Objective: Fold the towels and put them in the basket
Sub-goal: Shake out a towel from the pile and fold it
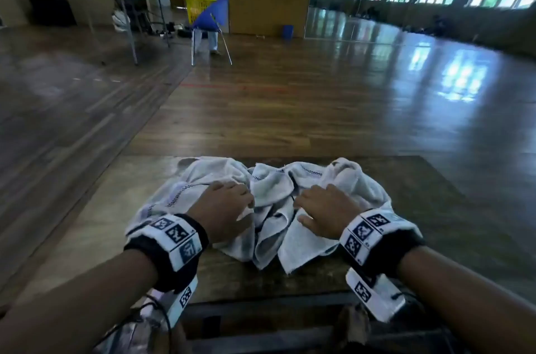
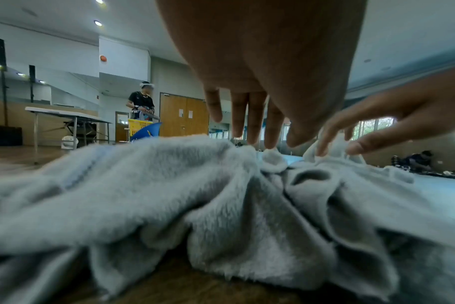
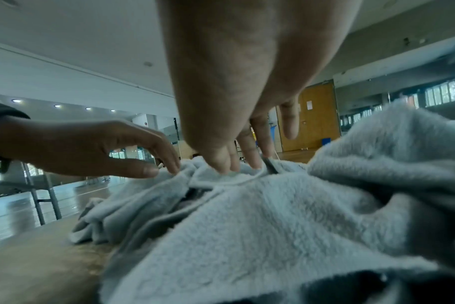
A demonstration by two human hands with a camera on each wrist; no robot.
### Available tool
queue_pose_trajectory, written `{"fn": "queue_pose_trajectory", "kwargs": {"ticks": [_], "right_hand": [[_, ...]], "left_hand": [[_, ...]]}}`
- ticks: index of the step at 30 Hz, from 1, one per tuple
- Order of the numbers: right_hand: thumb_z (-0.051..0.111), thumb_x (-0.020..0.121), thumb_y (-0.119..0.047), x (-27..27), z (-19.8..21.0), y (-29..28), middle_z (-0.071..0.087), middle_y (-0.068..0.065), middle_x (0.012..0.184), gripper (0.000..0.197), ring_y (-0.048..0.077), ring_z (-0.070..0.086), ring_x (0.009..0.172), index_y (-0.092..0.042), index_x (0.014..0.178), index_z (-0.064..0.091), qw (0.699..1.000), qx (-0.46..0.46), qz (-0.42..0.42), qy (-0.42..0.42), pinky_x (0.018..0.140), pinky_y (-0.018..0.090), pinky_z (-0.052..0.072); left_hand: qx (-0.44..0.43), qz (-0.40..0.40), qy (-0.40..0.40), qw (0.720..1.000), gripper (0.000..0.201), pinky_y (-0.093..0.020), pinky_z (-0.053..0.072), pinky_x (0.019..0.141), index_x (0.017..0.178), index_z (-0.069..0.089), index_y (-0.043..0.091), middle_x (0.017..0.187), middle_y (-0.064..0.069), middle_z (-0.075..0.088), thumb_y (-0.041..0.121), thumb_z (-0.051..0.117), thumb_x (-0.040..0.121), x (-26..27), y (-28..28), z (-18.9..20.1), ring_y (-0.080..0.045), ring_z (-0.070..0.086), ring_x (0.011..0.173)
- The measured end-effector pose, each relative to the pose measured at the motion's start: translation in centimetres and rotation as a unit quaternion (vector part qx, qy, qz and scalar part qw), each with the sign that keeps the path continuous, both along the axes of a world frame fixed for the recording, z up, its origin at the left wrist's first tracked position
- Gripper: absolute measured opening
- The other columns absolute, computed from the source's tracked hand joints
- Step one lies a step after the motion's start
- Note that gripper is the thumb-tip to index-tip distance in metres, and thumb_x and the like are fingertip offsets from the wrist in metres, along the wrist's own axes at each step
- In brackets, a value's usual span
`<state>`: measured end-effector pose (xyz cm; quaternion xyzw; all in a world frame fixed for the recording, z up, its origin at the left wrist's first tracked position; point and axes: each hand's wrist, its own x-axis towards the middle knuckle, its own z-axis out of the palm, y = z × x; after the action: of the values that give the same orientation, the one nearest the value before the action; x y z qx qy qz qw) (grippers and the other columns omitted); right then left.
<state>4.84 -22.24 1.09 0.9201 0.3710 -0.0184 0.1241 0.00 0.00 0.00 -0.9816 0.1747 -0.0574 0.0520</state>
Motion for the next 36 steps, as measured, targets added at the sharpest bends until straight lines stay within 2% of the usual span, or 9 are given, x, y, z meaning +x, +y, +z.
{"fn": "queue_pose_trajectory", "kwargs": {"ticks": [3,7,13,18,22,26,30,33,36], "right_hand": [[0.038,0.096,-0.026,2.7,-2.5,0.9,0.049,0.000,0.132,0.032,0.022,0.042,0.122,-0.020,0.126,0.046,0.998,0.049,-0.008,-0.040,0.094,0.039,0.033],[0.043,0.092,-0.019,5.7,-4.5,2.7,0.046,-0.004,0.137,0.042,0.021,0.035,0.128,-0.025,0.134,0.041,0.995,0.081,-0.028,-0.053,0.100,0.040,0.031],[0.054,0.085,-0.027,7.6,-5.7,4.3,0.060,0.001,0.120,0.042,0.025,0.045,0.119,-0.028,0.126,0.047,0.995,0.045,-0.030,-0.086,0.098,0.042,0.029],[0.051,0.085,-0.033,7.2,-4.8,3.4,0.065,0.000,0.103,0.023,0.025,0.054,0.105,-0.028,0.105,0.062,0.990,0.083,-0.051,-0.100,0.089,0.040,0.031],[0.060,0.081,-0.036,6.3,-1.4,2.6,0.065,-0.003,0.089,0.014,0.023,0.056,0.092,-0.026,0.086,0.068,0.980,0.060,-0.062,-0.177,0.080,0.037,0.033],[0.053,0.082,-0.031,5.7,4.1,1.0,0.062,-0.007,0.105,0.021,0.020,0.048,0.109,-0.030,0.101,0.063,0.971,0.099,-0.102,-0.190,0.085,0.036,0.025],[0.055,0.078,-0.025,4.1,10.3,-0.4,0.061,-0.006,0.105,0.023,0.019,0.049,0.111,-0.029,0.099,0.063,0.953,0.149,-0.137,-0.224,0.084,0.034,0.023],[0.054,0.080,-0.024,2.3,15.4,-1.7,0.067,-0.002,0.104,0.021,0.023,0.058,0.107,-0.027,0.098,0.064,0.942,0.211,-0.154,-0.211,0.087,0.037,0.034],[0.053,0.084,-0.023,-0.1,20.5,-3.3,0.072,0.004,0.097,0.016,0.029,0.065,0.093,-0.025,0.094,0.066,0.927,0.259,-0.141,-0.231,0.081,0.036,0.042]], "left_hand": [[-0.009,0.016,-0.006,1.000,0.035,-0.034,0.031,0.100,0.114,0.056,0.023,0.121,0.002,0.054,0.044,0.042,0.090,2.9,-0.5,-3.0,-0.020,0.047,0.119],[-0.001,0.057,0.012,0.998,0.041,-0.036,0.030,0.096,0.122,0.047,0.021,0.124,-0.001,0.051,0.042,0.043,0.087,5.5,-0.9,-5.5,-0.022,0.045,0.120],[-0.052,0.075,-0.016,0.996,0.022,-0.036,0.035,0.087,0.102,0.055,0.022,0.109,0.000,0.061,0.035,0.041,0.092,7.0,-1.3,-5.2,-0.023,0.054,0.108],[-0.115,0.045,-0.062,0.990,0.009,-0.035,0.032,0.083,0.096,0.049,0.023,0.105,0.003,0.061,0.024,0.040,0.094,5.6,0.4,-3.7,-0.022,0.056,0.100],[-0.121,0.036,-0.118,0.985,0.013,-0.034,0.031,0.081,0.099,0.050,0.021,0.105,0.000,0.061,0.024,0.039,0.095,4.5,2.7,-0.4,-0.024,0.056,0.097],[-0.154,0.055,-0.184,0.969,0.014,-0.035,0.031,0.079,0.097,0.052,0.018,0.102,-0.004,0.062,0.022,0.039,0.096,3.3,5.4,5.1,-0.028,0.058,0.091],[-0.139,0.046,-0.248,0.958,0.016,-0.037,0.036,0.074,0.092,0.054,0.012,0.094,-0.011,0.062,0.019,0.040,0.094,1.2,6.5,11.6,-0.033,0.059,0.077],[-0.162,0.050,-0.294,0.941,0.022,-0.037,0.039,0.071,0.089,0.054,0.011,0.091,-0.015,0.061,0.023,0.036,0.091,-0.6,7.3,16.8,-0.035,0.059,0.074],[-0.201,0.066,-0.325,0.922,0.011,-0.035,0.037,0.062,0.089,0.051,0.013,0.093,-0.014,0.058,0.018,0.042,0.091,-2.6,8.2,21.7,-0.039,0.059,0.073]]}}
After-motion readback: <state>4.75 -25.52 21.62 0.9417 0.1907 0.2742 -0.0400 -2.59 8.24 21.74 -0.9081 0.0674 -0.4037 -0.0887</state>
